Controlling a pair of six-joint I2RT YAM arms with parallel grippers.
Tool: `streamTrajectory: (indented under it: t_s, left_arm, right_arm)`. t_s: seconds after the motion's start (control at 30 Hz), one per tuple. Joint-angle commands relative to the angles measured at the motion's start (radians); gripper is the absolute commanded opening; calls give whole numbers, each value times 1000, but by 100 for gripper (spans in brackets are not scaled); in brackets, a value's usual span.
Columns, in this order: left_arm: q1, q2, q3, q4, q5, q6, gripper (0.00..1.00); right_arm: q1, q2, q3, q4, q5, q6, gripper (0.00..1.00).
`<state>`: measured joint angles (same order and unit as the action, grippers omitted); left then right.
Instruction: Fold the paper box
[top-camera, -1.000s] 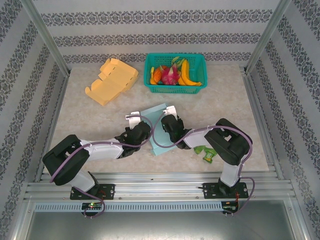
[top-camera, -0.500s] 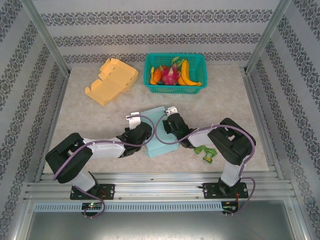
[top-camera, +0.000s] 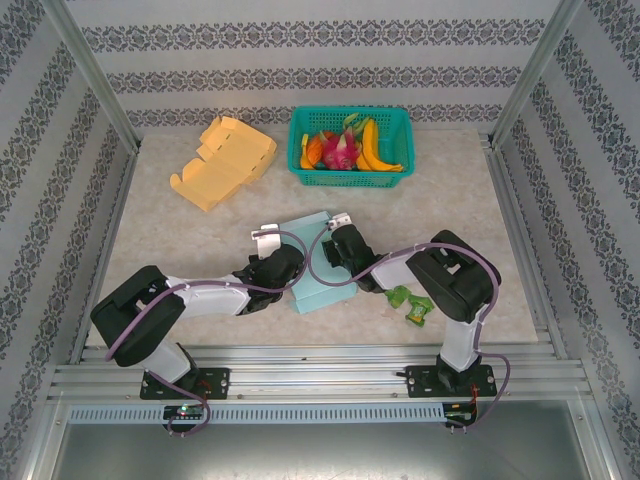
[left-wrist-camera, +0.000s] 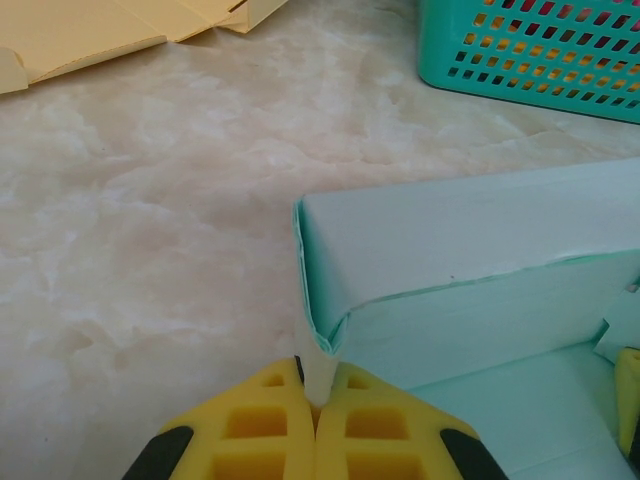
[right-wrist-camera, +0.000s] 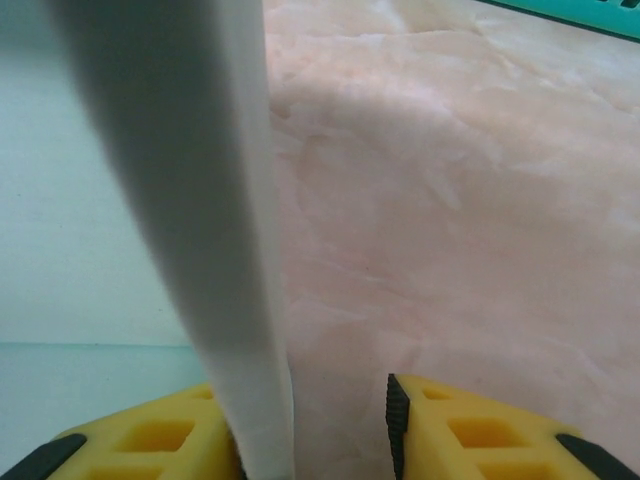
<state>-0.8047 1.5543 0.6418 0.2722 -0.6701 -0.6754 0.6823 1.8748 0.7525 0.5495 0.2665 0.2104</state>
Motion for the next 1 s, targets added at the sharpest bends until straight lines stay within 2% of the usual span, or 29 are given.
streamTrajectory:
  t_s: [0.0, 0.1, 0.2, 0.27, 0.33, 0.4, 0.53, 0.7, 0.97]
  left_arm:
    - [-2, -14, -4, -31, -32, 5, 0]
    - [-1, -20, -7, -45, -54, 3, 0]
    - [-1, -26, -11, -56, -76, 0, 0]
    - [-1, -25, -11, -54, -78, 0, 0]
    - [0, -15, -3, -54, -74, 3, 0]
    - [-1, -1, 7, -54, -66, 2, 0]
    - [-2, 24, 20, -41, -36, -3, 0]
    - [-5, 22, 23, -44, -28, -1, 0]
    - [-11, 9, 17, -42, -21, 9, 0]
  right_arm:
    - [-29, 14, 16, -22, 45, 14, 38]
    - [-31, 2, 15, -64, 152, 54, 32]
    - [-38, -12, 2, -102, 234, 84, 31]
    - [-36, -16, -2, -98, 208, 64, 31]
    - [-23, -26, -35, -8, 114, 16, 33]
    - [0, -50, -63, 61, 76, -3, 35]
    - [37, -91, -52, 80, 58, -34, 39]
    - [38, -115, -21, 78, 46, -43, 45]
    - [32, -101, 40, 60, 77, -86, 41]
